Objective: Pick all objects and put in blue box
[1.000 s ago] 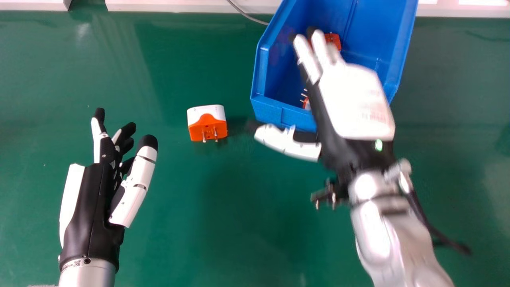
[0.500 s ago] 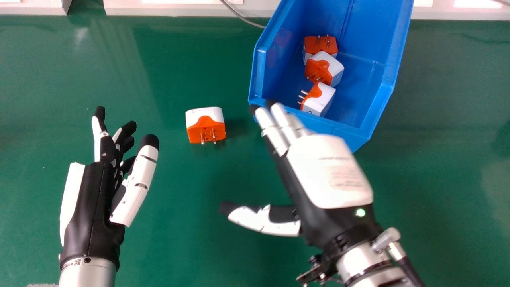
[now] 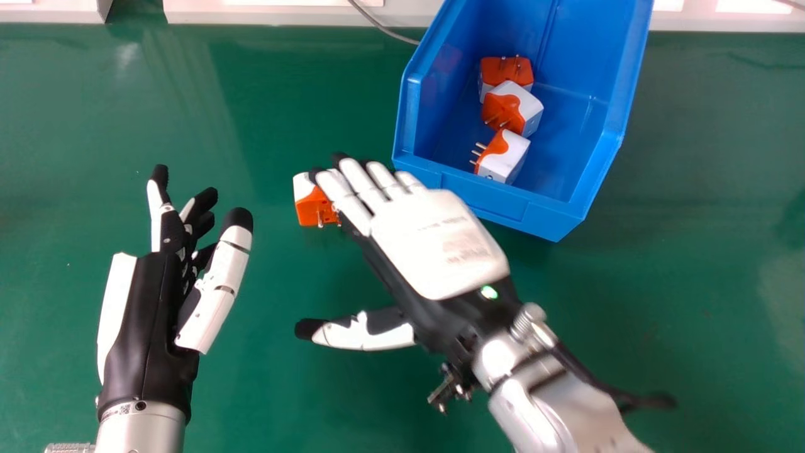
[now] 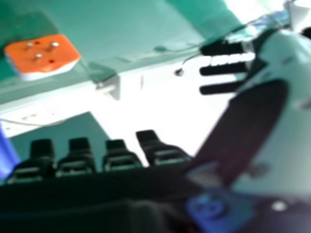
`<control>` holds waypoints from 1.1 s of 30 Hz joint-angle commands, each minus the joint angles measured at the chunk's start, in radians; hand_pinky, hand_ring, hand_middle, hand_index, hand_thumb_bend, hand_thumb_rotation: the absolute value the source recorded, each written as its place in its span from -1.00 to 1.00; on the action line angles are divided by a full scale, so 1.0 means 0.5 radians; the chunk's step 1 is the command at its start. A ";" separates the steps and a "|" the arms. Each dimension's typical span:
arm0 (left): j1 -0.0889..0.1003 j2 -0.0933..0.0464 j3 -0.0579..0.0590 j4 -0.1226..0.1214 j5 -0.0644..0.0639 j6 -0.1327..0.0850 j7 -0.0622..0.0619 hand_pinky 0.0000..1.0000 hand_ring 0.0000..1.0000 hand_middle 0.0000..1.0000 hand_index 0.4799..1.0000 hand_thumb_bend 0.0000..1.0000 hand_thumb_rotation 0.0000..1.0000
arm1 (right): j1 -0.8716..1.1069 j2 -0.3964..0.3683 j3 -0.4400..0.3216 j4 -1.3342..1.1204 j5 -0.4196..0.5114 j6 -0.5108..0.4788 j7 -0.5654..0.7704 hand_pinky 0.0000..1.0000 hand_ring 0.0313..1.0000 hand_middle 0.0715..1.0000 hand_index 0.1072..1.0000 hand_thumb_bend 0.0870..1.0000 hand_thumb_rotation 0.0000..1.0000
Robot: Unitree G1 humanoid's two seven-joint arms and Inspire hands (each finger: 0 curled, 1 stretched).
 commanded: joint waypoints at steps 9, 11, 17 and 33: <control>0.020 -0.005 -0.009 -0.024 -0.015 -0.072 0.014 0.78 0.89 0.89 0.82 -0.31 0.49 | -0.766 0.139 0.056 0.781 -0.018 -0.216 -0.095 0.90 0.99 1.00 0.91 -0.26 0.33; 0.026 -0.003 -0.010 -0.024 -0.014 -0.080 0.014 0.78 0.89 0.89 0.82 -0.31 0.49 | -0.877 0.160 0.067 0.927 -0.016 -0.246 -0.127 0.90 0.99 1.00 0.91 -0.26 0.33; 0.044 0.000 -0.019 -0.048 0.000 -0.071 0.016 0.79 0.89 0.89 0.82 -0.28 0.51 | -1.260 0.244 0.133 1.492 -0.027 -0.319 -0.247 0.88 0.98 1.00 0.87 -0.27 0.23; 0.082 -0.037 -0.085 -0.156 0.043 0.018 0.040 0.78 0.88 0.88 0.82 -0.28 0.52 | -1.727 0.437 0.287 2.325 0.014 -0.377 -0.378 0.83 0.94 0.98 0.83 -0.24 0.36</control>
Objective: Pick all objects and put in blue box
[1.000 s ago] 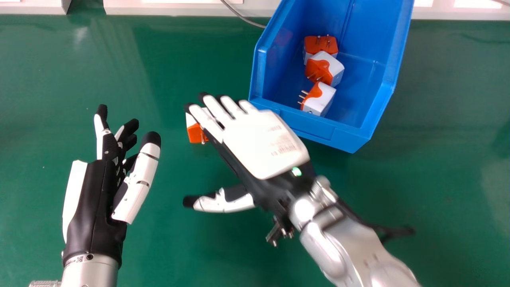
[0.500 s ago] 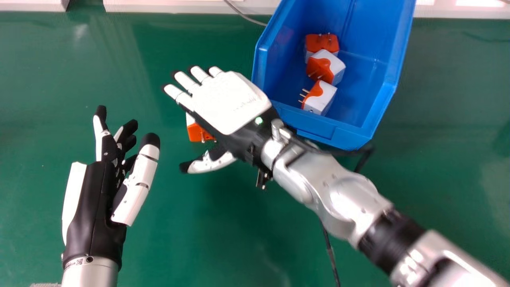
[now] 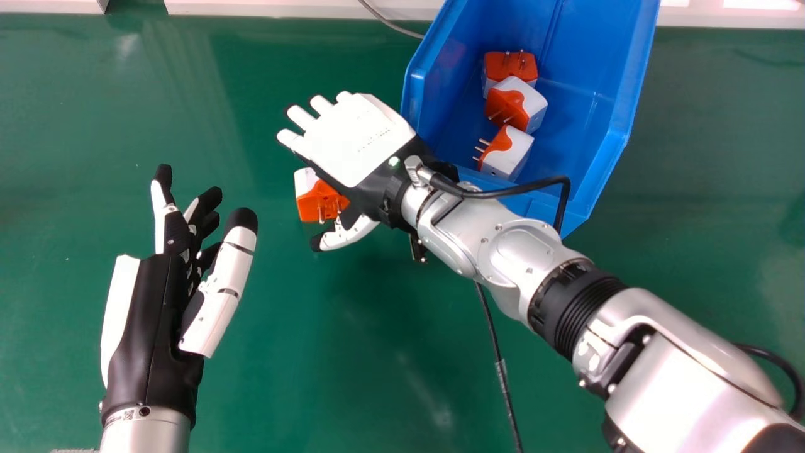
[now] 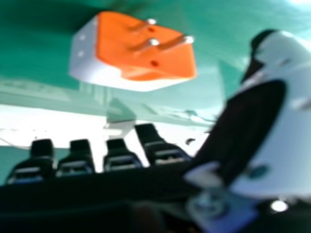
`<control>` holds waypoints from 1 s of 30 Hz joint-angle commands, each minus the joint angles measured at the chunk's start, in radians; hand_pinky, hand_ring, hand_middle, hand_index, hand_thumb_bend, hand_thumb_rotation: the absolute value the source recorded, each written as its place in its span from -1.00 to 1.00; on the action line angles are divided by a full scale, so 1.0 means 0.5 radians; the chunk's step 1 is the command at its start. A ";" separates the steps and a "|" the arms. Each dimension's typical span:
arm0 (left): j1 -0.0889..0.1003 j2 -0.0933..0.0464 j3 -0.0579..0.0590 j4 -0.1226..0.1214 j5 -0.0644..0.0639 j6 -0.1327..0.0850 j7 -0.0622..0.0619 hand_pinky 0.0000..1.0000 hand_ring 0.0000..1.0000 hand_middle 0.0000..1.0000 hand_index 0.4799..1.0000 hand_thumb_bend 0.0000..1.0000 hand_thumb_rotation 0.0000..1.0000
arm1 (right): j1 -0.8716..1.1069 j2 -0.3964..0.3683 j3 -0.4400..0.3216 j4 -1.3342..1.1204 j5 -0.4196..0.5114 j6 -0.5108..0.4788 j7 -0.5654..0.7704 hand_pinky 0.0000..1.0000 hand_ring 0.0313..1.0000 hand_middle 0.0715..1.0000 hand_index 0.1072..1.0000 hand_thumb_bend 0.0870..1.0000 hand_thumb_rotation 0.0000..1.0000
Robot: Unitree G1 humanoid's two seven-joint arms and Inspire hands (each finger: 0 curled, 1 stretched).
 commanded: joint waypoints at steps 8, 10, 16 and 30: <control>0.061 -0.049 -0.102 -0.143 0.043 0.035 0.055 0.78 0.89 0.89 0.81 -0.32 0.48 | -0.106 0.106 0.019 0.165 0.051 -0.019 -0.041 0.79 0.91 0.94 0.75 -0.24 0.36; 0.073 -0.058 -0.123 -0.154 0.055 0.034 0.063 0.77 0.89 0.89 0.81 -0.32 0.47 | -0.116 0.125 0.012 0.196 0.062 -0.025 -0.039 0.78 0.90 0.94 0.74 -0.24 0.36; 0.124 -0.091 -0.198 -0.205 0.102 0.028 0.093 0.76 0.89 0.89 0.82 -0.31 0.47 | -0.102 0.146 0.016 0.221 0.089 -0.014 -0.045 0.72 0.86 0.88 0.64 -0.22 0.33; 0.299 -0.113 -0.299 -0.287 0.142 -0.037 0.145 0.75 0.88 0.88 0.82 -0.32 0.49 | -0.083 0.173 0.078 0.261 0.100 0.041 -0.031 0.71 0.82 0.82 0.32 0.15 -0.64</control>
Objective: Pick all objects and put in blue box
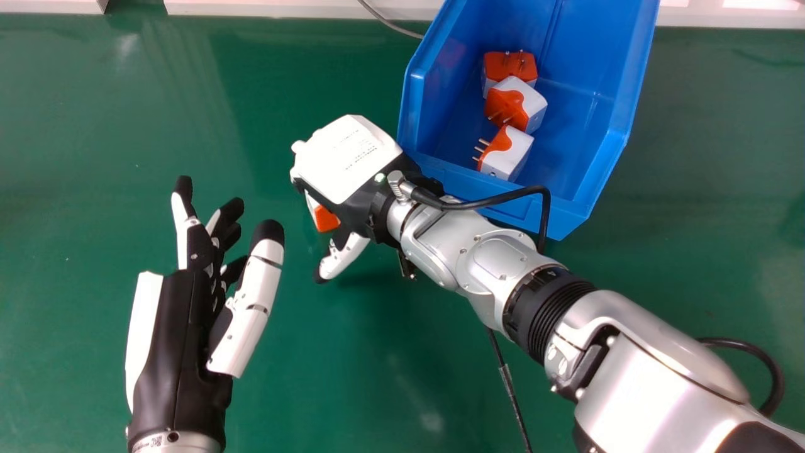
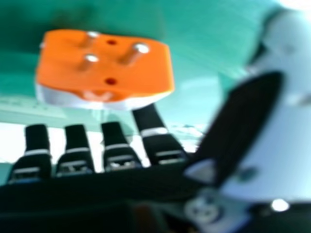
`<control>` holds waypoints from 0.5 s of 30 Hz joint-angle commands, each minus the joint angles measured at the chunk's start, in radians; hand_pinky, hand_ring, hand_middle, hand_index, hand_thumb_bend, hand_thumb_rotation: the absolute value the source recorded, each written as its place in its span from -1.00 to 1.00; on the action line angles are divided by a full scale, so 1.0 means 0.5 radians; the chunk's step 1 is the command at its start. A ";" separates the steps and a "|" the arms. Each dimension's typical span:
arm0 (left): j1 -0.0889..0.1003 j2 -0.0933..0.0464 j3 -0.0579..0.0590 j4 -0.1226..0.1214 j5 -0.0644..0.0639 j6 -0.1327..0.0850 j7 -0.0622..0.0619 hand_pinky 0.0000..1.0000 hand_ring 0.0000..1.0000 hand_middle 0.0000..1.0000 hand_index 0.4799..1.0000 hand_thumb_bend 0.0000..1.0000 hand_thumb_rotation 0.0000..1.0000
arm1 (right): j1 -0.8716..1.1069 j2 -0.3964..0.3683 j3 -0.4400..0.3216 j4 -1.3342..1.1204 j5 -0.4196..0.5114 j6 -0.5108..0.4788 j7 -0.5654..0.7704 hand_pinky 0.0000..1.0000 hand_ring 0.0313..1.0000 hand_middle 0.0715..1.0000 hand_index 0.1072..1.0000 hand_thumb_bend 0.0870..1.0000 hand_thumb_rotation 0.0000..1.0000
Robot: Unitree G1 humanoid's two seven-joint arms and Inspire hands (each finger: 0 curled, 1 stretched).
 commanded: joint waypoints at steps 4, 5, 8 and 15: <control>0.100 -0.007 -0.037 -0.074 0.025 -0.102 0.033 0.74 0.88 0.88 0.82 -0.33 0.48 | -0.065 0.012 -0.007 0.001 0.031 0.025 -0.008 0.70 0.81 0.81 0.29 0.16 -0.66; 0.113 -0.007 -0.045 -0.080 0.029 -0.107 0.037 0.74 0.88 0.88 0.82 -0.33 0.48 | -0.067 0.013 -0.010 0.000 0.035 0.026 -0.009 0.70 0.81 0.81 0.29 0.16 -0.66; 0.160 -0.005 -0.063 -0.095 0.037 -0.131 0.045 0.74 0.88 0.88 0.82 -0.31 0.49 | -0.063 0.011 -0.016 0.002 0.041 0.031 -0.034 0.68 0.80 0.80 0.36 0.04 -0.51; 0.275 -0.006 -0.086 -0.116 0.038 -0.202 0.056 0.74 0.88 0.88 0.82 -0.30 0.51 | -0.015 -0.004 -0.026 0.037 0.057 0.012 -0.113 0.66 0.78 0.79 0.39 -0.01 -0.33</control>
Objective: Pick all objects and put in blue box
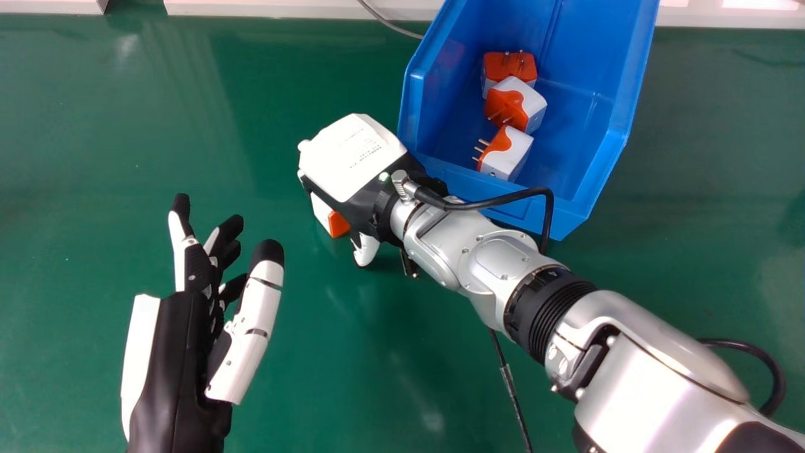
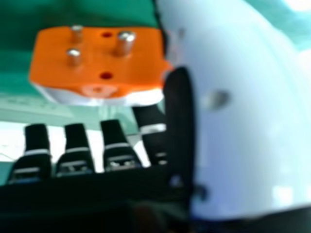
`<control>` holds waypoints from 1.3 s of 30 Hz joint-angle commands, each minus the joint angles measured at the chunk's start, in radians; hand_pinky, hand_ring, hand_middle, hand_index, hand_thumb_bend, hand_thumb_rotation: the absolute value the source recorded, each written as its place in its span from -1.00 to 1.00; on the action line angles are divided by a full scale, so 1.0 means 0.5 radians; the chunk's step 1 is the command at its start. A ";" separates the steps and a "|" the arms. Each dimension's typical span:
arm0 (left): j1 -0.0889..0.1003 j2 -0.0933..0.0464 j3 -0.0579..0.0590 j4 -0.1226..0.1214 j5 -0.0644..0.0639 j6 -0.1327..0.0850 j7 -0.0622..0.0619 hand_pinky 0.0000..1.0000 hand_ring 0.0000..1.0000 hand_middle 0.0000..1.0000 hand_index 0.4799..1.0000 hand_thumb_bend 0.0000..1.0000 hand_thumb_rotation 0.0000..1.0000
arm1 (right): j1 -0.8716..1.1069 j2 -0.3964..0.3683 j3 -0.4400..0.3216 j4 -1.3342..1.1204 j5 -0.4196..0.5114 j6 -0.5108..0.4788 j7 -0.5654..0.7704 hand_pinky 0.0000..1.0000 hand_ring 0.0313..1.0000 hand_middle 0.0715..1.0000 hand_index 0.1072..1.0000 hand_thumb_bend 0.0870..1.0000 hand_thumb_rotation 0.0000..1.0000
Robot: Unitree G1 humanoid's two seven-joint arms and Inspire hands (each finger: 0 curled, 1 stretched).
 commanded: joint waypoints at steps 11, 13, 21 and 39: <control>0.142 0.002 -0.073 -0.106 0.043 -0.089 0.035 0.74 0.87 0.87 0.79 -0.30 0.53 | 0.021 -0.039 -0.060 0.028 0.127 -0.195 -0.179 -0.05 0.17 0.14 -0.16 -0.03 -0.89; 0.144 0.004 -0.079 -0.110 0.050 -0.086 0.039 0.74 0.87 0.87 0.79 -0.30 0.53 | 0.021 -0.057 -0.058 0.018 0.127 -0.234 -0.184 -0.16 0.01 0.03 -0.18 -0.05 -0.95; 0.130 0.002 -0.082 -0.101 0.063 -0.080 0.037 0.74 0.88 0.87 0.79 -0.29 0.53 | 0.016 -0.071 -0.014 0.014 0.082 -0.280 -0.240 -0.21 -0.09 -0.04 -0.23 -0.08 -0.99; 0.118 -0.005 -0.109 -0.113 0.069 -0.060 0.036 0.75 0.88 0.87 0.79 -0.30 0.52 | -0.061 -0.130 0.105 0.028 0.007 -0.409 -0.272 -0.20 -0.11 -0.09 -0.24 -0.09 -1.00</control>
